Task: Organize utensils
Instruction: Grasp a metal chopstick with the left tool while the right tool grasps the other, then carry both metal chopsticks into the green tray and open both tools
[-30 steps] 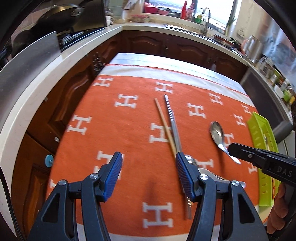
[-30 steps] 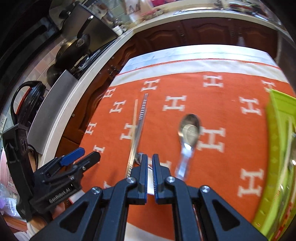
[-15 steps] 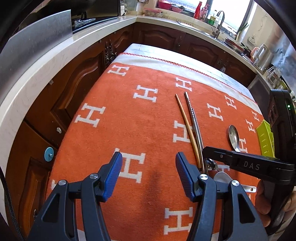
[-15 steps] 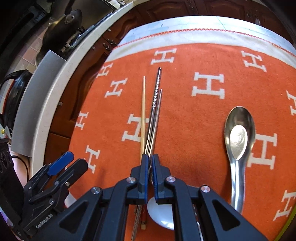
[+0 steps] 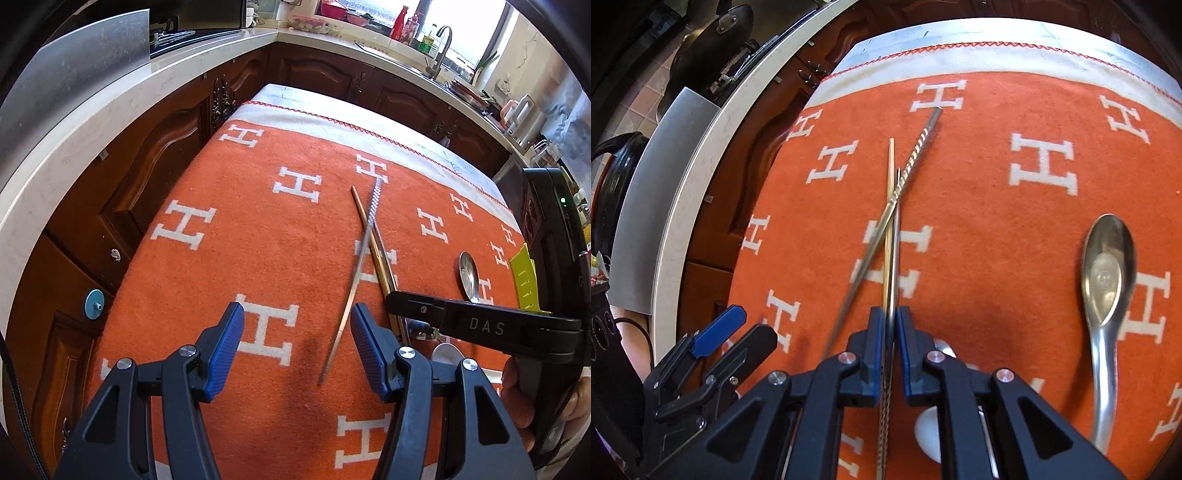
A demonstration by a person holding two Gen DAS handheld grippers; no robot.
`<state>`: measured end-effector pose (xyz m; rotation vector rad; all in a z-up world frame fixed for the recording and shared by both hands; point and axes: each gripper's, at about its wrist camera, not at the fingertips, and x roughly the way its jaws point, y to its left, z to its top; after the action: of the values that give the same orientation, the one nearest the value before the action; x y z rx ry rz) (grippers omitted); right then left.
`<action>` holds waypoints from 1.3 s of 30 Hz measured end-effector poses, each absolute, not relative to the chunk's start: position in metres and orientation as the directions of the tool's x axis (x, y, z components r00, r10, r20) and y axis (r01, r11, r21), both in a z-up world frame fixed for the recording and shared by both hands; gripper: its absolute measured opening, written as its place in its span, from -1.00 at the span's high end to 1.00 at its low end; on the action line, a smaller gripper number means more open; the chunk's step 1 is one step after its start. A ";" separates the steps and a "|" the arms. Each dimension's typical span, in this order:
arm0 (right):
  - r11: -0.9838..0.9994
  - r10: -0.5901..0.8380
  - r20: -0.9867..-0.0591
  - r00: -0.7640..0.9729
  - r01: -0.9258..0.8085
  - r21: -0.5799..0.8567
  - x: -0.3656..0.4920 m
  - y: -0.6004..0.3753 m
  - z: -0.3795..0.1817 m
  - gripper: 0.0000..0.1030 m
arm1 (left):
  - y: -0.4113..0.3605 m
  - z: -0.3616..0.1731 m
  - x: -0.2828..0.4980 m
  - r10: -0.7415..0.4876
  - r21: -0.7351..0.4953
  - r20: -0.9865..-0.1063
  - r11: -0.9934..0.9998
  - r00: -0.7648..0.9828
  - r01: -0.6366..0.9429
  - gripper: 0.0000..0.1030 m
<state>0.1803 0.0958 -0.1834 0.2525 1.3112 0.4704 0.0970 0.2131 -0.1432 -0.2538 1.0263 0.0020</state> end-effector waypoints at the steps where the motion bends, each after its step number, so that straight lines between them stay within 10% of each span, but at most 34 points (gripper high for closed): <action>1: 0.883 0.462 -0.867 0.184 -0.191 0.429 0.180 0.097 -0.183 0.82 | 0.213 -0.144 0.098 -0.116 -0.207 -0.847 0.971 0.519 -0.120 -0.13; 21: 0.882 0.470 -0.837 0.280 -0.184 0.434 0.162 0.057 -0.161 0.89 | 0.192 -0.176 0.176 -0.012 -0.046 -0.865 0.997 0.501 -0.056 -0.12; 22: 0.881 0.471 -0.837 0.277 -0.181 0.436 0.163 0.057 -0.162 0.89 | 0.188 -0.176 0.177 0.005 -0.025 -0.864 0.998 0.504 -0.053 -0.04; 24: 0.878 0.478 -0.837 0.268 -0.170 0.447 0.168 0.056 -0.167 0.89 | 0.182 -0.175 0.176 0.003 -0.014 -0.851 0.999 0.524 -0.029 0.89; 39: 0.855 0.517 -0.806 0.288 -0.133 0.500 0.171 0.045 -0.169 0.88 | 0.184 -0.158 0.155 -0.089 -0.141 -0.860 0.988 0.503 -0.066 0.94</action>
<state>0.1713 0.0452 -0.1687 0.3695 1.2068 0.4472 0.1552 0.1844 -0.1575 -0.1636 1.0447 -0.0137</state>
